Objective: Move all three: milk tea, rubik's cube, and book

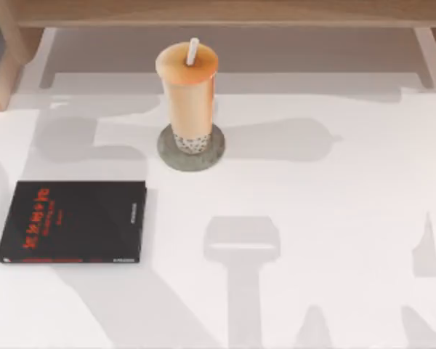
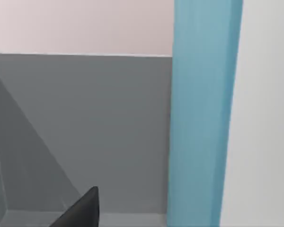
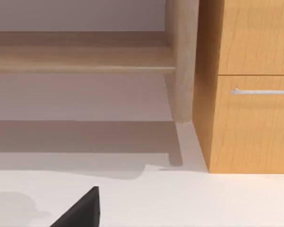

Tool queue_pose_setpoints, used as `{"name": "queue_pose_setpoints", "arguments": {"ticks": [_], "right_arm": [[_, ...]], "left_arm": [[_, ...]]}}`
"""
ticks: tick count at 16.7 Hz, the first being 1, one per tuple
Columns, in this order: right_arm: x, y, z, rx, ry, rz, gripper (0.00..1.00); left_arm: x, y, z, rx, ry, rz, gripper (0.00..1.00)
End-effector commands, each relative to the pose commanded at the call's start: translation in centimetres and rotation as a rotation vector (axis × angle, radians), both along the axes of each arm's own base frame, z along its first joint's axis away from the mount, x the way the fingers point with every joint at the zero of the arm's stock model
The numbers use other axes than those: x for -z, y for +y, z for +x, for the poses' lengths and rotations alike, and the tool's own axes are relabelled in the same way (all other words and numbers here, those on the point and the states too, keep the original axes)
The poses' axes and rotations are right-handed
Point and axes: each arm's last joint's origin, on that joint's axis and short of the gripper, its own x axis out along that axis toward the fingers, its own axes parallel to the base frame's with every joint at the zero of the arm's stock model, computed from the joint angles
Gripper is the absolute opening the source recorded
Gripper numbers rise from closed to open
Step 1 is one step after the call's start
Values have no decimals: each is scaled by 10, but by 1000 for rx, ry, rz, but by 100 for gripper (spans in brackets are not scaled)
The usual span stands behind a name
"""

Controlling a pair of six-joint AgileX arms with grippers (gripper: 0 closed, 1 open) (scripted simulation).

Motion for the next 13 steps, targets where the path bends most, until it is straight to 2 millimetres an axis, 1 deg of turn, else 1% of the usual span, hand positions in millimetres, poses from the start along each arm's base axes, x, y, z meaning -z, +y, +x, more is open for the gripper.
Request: {"name": "queue_pose_setpoints", "arguments": {"ticks": [4, 13], "right_arm": [[0, 0, 0, 0, 0, 0, 100], [0, 0, 0, 0, 0, 0, 100]], "left_arm": [[1, 0, 1, 0, 1, -1, 100], [1, 0, 1, 0, 1, -1, 32]]}}
